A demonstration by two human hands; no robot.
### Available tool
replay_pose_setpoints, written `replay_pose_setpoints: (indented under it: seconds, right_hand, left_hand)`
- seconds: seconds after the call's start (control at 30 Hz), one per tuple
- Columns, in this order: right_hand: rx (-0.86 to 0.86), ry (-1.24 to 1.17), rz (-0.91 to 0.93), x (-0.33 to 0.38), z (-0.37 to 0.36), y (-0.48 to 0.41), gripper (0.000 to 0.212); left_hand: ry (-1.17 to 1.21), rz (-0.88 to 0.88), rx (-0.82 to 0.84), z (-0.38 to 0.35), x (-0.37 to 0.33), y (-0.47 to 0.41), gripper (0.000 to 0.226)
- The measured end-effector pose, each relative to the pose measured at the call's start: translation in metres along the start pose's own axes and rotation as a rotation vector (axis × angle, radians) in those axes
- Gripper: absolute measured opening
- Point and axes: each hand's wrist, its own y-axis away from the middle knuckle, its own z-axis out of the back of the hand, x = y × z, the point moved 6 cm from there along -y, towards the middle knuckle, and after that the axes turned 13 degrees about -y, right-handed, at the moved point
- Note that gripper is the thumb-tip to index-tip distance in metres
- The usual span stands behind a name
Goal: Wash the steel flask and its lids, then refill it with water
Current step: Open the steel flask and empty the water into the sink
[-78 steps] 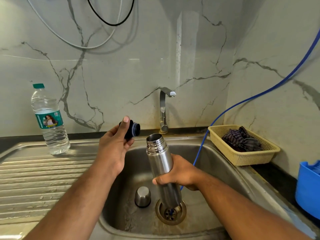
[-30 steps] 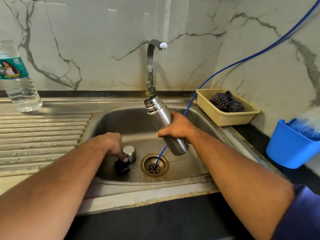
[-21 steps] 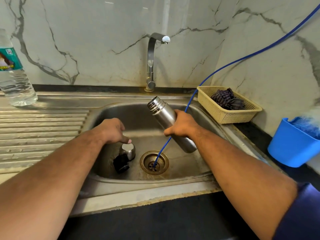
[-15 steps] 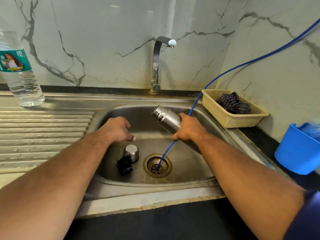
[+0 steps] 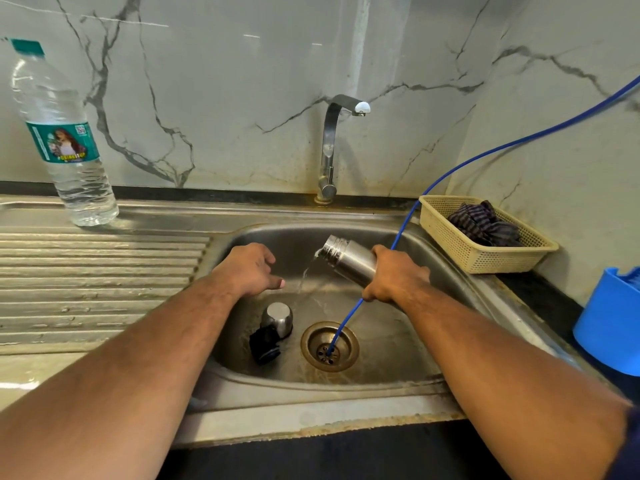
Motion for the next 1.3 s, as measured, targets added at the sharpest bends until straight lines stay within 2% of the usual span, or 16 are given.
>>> replay_pose_setpoints:
  seconds: [0.47,1.3]
  right_hand:
    - [-0.024,0.082,0.045,0.003,-0.003,-0.001,0.08]
    - [-0.17,0.203,0.153,0.015,0.004,0.003,0.077]
  left_hand:
    - [0.014,-0.004,-0.011,0.0,0.001,0.0,0.059]
    - [0.026,-0.024,0.0,0.001,-0.001,-0.001,0.055]
